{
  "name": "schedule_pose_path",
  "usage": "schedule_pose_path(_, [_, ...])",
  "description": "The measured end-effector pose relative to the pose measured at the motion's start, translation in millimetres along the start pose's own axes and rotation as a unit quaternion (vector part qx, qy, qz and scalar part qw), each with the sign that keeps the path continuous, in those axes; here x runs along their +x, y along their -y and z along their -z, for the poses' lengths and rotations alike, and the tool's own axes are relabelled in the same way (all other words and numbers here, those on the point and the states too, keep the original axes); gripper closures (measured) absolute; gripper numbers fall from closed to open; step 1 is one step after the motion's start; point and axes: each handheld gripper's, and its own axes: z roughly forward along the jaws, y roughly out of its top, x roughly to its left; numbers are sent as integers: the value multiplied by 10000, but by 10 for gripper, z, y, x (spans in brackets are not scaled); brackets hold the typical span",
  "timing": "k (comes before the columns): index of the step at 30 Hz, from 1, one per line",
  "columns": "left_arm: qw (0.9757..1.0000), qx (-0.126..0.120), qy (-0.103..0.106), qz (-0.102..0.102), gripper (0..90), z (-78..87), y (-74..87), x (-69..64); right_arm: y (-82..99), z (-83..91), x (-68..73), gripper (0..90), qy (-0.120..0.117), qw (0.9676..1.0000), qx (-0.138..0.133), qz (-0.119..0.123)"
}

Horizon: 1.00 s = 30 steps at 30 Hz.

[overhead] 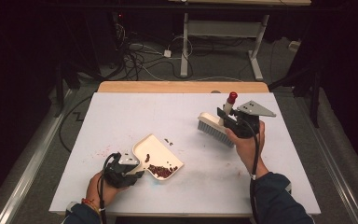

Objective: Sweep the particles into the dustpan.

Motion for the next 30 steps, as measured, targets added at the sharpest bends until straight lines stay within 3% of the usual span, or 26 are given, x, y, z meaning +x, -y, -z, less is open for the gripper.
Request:
schedule_pose_path(2, [10000, -1, 3, 13, 630, 1, 0, 1, -9, -40, 4, 698, 17, 10000, -11, 68])
schedule_pose_path(7, [10000, 8, 8, 27, 630, 2, -2, 2, -66, -156, -31, 698, -39, 10000, -27, -47])
schedule_pose_path(21, [9998, 59, 157, 105, 630, 3, -9, 62, -459, -642, 9, 699, -251, 9996, -41, -78])
schedule_pose_path(26, [9997, 109, 177, 96, 630, 1, -25, 77, -551, -916, 77, 699, -493, 9987, 54, -86])
schedule_pose_path(30, [9998, 128, 129, 69, 630, 3, -32, 63, -534, -1116, 214, 699, -616, 9980, 162, -14])
